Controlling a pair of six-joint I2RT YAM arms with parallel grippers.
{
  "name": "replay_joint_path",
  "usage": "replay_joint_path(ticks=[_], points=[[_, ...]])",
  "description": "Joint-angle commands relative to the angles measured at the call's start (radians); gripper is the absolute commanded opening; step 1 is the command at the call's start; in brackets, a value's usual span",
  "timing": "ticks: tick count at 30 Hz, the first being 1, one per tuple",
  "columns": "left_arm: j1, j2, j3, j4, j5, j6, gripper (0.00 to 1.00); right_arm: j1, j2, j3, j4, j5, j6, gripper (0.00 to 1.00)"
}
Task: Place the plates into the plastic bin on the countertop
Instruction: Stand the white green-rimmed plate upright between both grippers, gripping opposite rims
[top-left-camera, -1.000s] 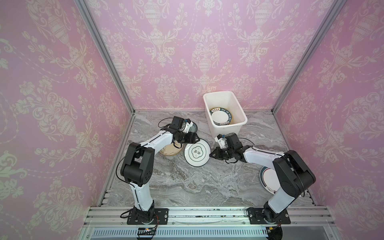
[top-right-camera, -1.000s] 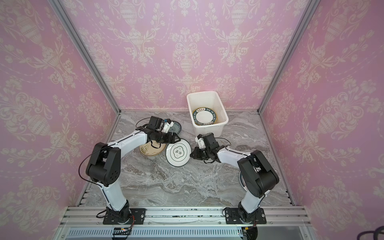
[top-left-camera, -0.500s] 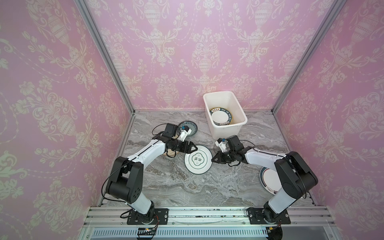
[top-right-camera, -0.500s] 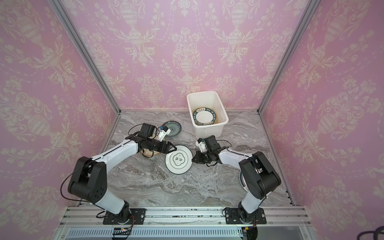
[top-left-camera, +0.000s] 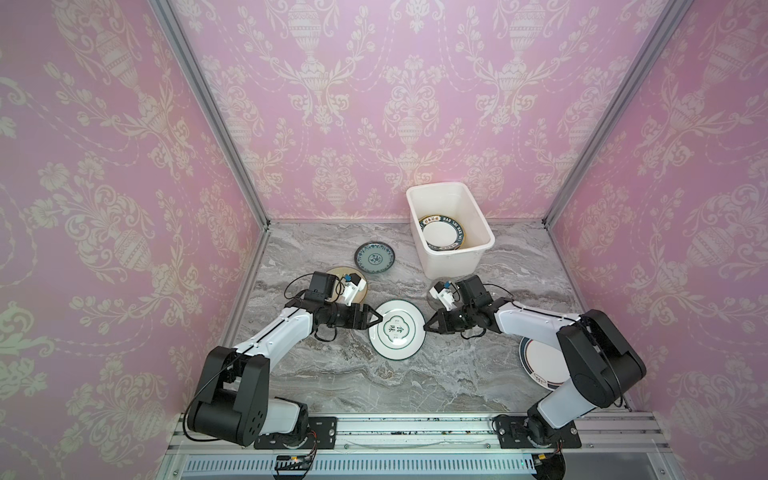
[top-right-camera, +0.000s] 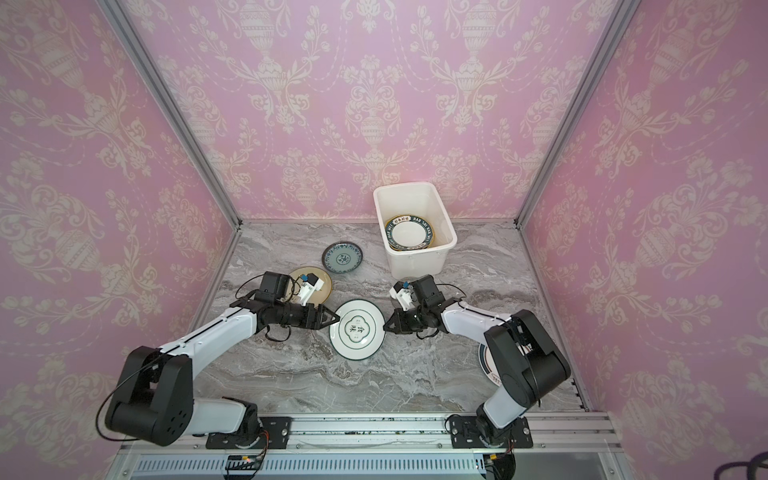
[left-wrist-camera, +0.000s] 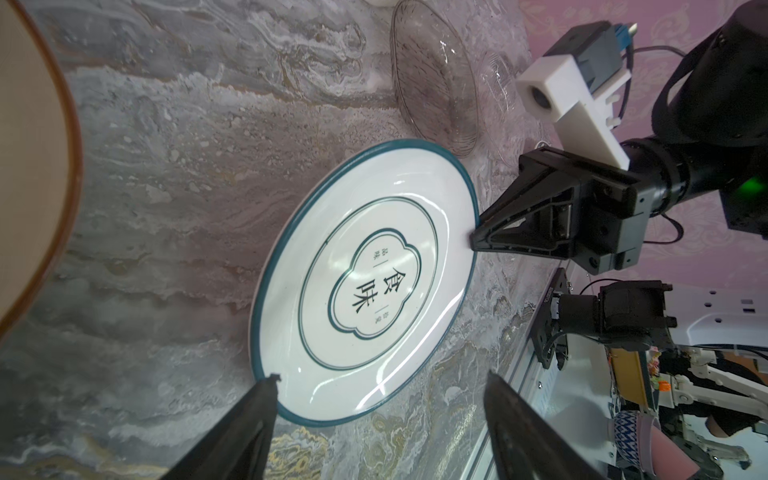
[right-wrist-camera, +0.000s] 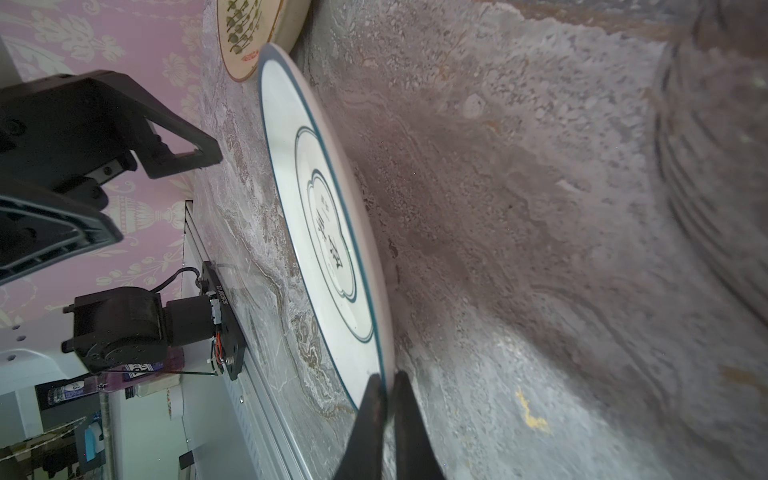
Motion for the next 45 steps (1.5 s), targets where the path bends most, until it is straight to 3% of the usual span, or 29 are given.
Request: replay_joint_path(ticks=[1,9,25,30,45], points=[[0.005,0.023,-0.054,0.071,0.029,-0.050,0.80,-0.001,-0.046,-0.011,0.002,-0.058,-0.035,0.00],[0.009,0.042,-0.084,0.152,-0.040,-0.105,0.79,0.003,-0.075,-0.022,-0.028,-0.067,-0.048,0.00],[0.007,0.179,-0.053,0.245,0.014,-0.122,0.74,0.005,-0.049,0.014,-0.051,-0.059,-0.058,0.00],[-0.005,0.185,-0.036,0.221,0.054,-0.106,0.68,0.005,-0.029,0.026,-0.057,-0.056,-0.064,0.00],[-0.044,0.204,-0.020,0.201,0.090,-0.134,0.33,0.007,0.079,0.096,-0.086,-0.061,-0.091,0.00]])
